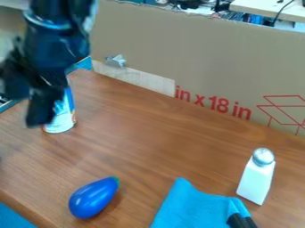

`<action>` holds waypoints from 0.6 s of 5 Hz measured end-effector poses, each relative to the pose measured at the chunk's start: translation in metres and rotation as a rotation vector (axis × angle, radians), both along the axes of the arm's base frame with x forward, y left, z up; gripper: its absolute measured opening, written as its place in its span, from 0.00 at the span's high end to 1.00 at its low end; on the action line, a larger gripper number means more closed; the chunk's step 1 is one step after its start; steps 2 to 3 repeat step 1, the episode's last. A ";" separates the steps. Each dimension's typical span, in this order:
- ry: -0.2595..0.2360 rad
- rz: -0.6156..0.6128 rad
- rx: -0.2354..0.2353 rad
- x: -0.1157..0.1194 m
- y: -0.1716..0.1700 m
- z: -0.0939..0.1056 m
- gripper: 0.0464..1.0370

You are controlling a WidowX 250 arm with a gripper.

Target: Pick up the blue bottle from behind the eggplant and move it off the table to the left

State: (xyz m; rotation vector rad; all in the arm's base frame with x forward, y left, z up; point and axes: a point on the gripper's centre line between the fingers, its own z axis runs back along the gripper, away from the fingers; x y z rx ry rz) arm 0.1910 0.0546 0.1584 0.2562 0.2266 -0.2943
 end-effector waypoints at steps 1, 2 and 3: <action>0.019 -0.002 -0.045 -0.009 -0.012 -0.006 0.04; 0.019 -0.002 -0.045 -0.009 -0.012 -0.006 0.04; 0.019 -0.002 -0.045 -0.009 -0.012 -0.006 0.04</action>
